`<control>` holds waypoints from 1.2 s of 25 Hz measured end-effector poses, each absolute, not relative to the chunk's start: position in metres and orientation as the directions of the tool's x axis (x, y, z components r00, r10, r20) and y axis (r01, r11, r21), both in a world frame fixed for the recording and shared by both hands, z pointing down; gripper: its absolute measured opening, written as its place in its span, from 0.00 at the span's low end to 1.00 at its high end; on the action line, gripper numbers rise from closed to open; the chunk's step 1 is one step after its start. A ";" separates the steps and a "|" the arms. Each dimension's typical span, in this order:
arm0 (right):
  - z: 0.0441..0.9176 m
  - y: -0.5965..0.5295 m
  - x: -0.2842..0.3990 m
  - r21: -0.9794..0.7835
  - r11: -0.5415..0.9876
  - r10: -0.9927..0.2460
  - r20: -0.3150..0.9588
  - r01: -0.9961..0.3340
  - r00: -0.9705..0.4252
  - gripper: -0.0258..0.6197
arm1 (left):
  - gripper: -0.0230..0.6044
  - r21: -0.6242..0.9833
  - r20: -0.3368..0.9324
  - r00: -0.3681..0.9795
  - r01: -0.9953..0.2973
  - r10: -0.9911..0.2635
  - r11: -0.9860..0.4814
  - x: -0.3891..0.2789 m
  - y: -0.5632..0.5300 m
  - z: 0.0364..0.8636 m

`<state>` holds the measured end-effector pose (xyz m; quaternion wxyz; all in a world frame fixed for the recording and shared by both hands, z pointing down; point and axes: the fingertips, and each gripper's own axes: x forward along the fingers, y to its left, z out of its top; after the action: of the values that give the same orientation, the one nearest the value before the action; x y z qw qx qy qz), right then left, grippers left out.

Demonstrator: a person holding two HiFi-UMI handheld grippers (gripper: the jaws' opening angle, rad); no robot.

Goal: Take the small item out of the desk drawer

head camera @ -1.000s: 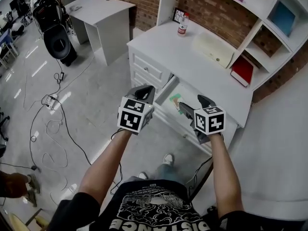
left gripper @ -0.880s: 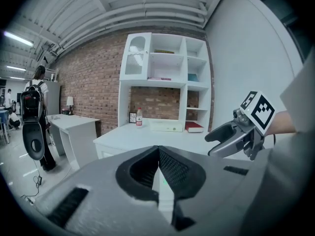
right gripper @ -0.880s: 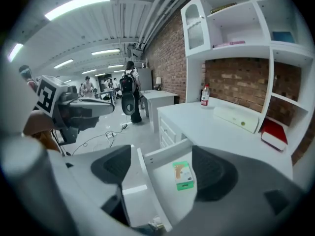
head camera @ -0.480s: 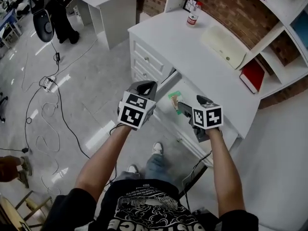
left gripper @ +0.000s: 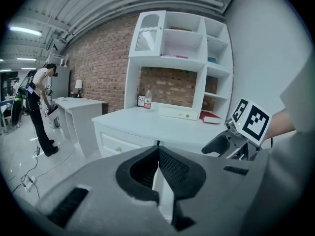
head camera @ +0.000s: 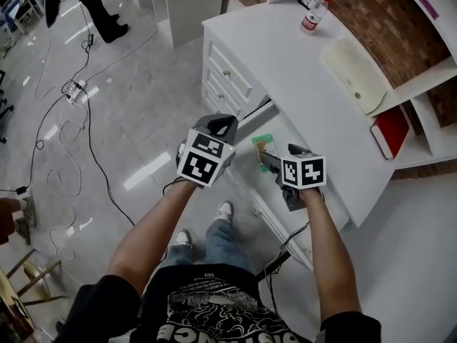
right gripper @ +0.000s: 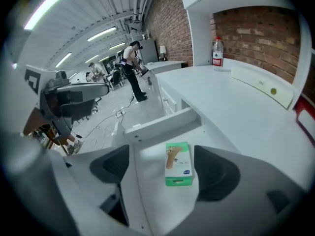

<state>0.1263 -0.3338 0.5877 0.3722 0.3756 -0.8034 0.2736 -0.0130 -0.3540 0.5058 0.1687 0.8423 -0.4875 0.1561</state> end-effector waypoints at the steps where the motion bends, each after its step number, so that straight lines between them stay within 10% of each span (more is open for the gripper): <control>1: 0.594 -0.336 0.126 -0.166 0.572 -0.386 0.809 -0.803 -0.442 0.68 | 0.05 0.134 0.432 0.471 -0.877 -0.769 -0.461 -0.013 -0.356 0.509; 30: 0.725 -0.369 0.138 -0.160 0.596 -0.165 0.934 -0.787 -0.315 0.71 | 0.05 0.171 0.501 0.325 -0.946 -0.802 -0.276 -0.032 -0.383 0.571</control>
<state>0.1378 -0.3686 0.7248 0.4905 0.3190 -0.7465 0.3170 -0.0319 -0.3830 0.5711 0.2238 0.7825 -0.5585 0.1605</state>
